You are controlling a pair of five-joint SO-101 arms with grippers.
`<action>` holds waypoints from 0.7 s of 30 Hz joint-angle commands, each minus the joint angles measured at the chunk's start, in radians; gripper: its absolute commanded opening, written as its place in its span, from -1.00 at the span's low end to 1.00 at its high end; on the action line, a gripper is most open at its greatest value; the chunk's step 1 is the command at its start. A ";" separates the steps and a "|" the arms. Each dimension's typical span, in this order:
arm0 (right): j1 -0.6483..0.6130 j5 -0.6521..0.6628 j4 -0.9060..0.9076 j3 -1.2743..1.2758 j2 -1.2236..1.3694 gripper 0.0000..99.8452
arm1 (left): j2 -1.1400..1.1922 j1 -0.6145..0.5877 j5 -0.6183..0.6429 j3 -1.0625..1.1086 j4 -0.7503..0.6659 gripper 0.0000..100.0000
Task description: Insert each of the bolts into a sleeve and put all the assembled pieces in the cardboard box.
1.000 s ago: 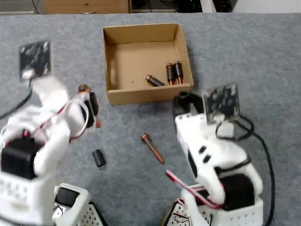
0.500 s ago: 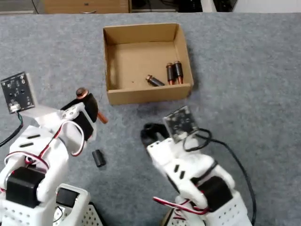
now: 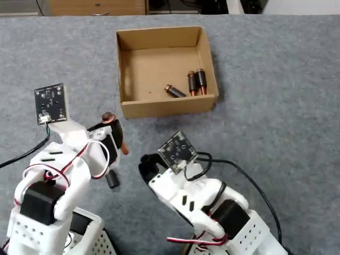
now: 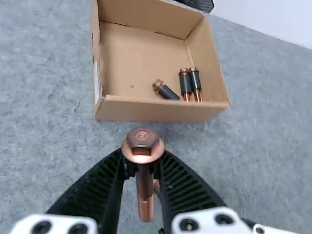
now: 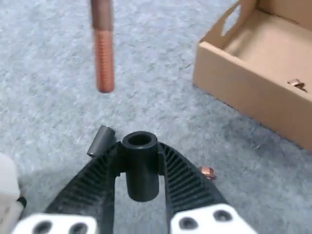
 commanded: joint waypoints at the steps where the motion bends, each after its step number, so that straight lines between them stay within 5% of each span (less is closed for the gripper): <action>1: -0.018 -0.012 -0.049 -0.001 -0.010 -1.00 | -0.015 0.049 -0.014 0.017 0.005 -0.96; 21: -0.111 -0.110 -0.069 0.019 -0.010 -1.00 | -0.257 0.103 0.109 0.175 -0.100 -0.96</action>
